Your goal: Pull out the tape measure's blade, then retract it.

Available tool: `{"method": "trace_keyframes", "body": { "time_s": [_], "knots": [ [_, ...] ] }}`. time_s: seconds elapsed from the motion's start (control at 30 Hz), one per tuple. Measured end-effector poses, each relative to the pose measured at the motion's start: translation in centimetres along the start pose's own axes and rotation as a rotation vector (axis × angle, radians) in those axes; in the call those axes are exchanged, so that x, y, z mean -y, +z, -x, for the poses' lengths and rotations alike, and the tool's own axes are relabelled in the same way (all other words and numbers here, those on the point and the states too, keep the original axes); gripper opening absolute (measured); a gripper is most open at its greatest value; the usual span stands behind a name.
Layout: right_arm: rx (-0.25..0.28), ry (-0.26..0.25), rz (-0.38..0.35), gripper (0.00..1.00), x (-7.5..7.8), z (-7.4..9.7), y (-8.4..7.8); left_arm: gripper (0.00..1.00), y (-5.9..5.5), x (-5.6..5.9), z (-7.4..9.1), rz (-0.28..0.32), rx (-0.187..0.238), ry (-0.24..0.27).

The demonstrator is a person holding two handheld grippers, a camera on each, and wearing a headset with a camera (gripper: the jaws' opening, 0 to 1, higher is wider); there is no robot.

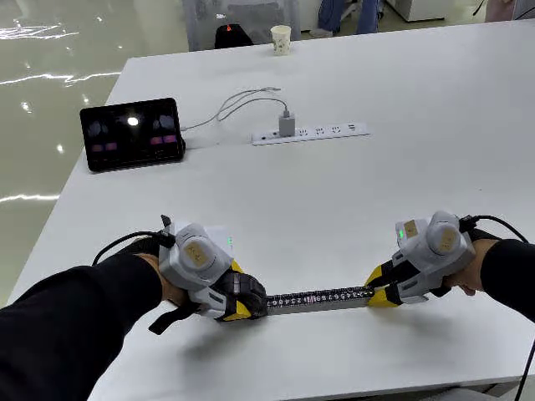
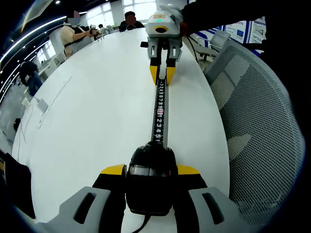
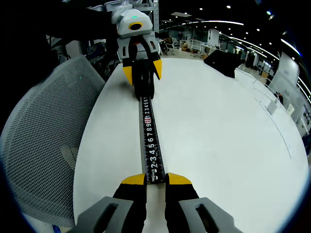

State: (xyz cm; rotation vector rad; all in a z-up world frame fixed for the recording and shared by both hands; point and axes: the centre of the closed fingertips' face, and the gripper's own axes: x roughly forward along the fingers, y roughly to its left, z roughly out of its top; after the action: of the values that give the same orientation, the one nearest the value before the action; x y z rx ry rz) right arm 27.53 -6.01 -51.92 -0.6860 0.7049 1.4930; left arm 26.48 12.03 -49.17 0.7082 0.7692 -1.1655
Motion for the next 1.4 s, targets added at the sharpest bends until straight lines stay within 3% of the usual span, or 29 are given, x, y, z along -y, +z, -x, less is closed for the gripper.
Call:
{"method": "trace_keyframes", "body": {
  "time_s": [1.4],
  "knots": [
    [-0.029, -0.017, -0.019, 0.10, 0.5, 1.7, -2.4, 0.31, 0.0, -0.1, 0.0, 0.003, 0.003, 0.002]
  ]
}}
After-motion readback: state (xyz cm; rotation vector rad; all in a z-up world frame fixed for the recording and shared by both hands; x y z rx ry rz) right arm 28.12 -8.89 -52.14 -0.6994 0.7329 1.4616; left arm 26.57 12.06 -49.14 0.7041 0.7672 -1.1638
